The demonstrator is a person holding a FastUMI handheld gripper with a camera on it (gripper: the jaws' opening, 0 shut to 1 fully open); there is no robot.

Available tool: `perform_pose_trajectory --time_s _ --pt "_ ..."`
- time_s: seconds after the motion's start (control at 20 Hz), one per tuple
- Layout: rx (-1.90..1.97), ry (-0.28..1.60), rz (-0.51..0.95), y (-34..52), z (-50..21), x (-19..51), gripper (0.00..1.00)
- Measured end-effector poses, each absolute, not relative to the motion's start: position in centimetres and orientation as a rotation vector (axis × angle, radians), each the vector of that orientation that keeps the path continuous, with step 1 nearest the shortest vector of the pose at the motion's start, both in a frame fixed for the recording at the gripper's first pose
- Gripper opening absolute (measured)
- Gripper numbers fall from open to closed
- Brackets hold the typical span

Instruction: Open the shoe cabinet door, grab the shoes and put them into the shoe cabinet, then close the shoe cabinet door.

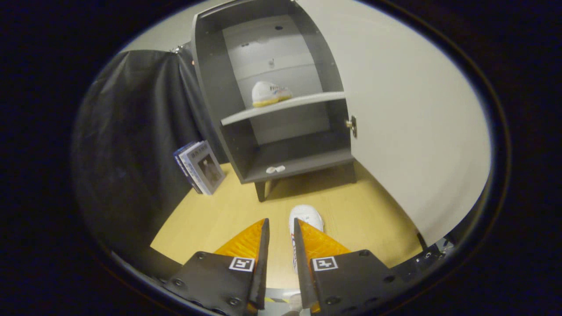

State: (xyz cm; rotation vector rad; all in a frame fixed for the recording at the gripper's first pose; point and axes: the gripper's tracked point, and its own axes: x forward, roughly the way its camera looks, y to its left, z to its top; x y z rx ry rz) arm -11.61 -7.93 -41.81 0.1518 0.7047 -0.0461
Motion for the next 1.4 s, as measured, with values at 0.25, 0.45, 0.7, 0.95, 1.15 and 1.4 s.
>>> perform_pose_trajectory --time_s 0.25,0.45,0.7,0.95,1.15,1.4 --pt "0.108 0.854 -0.074 -8.6 -49.5 -12.2 0.34" --pt "0.081 0.954 -0.065 -8.4 -54.2 -12.7 0.34" --pt "0.064 0.967 -0.053 -7.9 -57.0 -12.2 0.33" --pt "0.052 0.941 -0.038 -7.6 -58.1 -10.8 0.32" --pt "-0.006 0.965 -0.058 -8.5 -57.5 -11.1 0.04" --pt "-0.059 0.978 -0.06 -8.2 -57.8 -10.4 0.02"
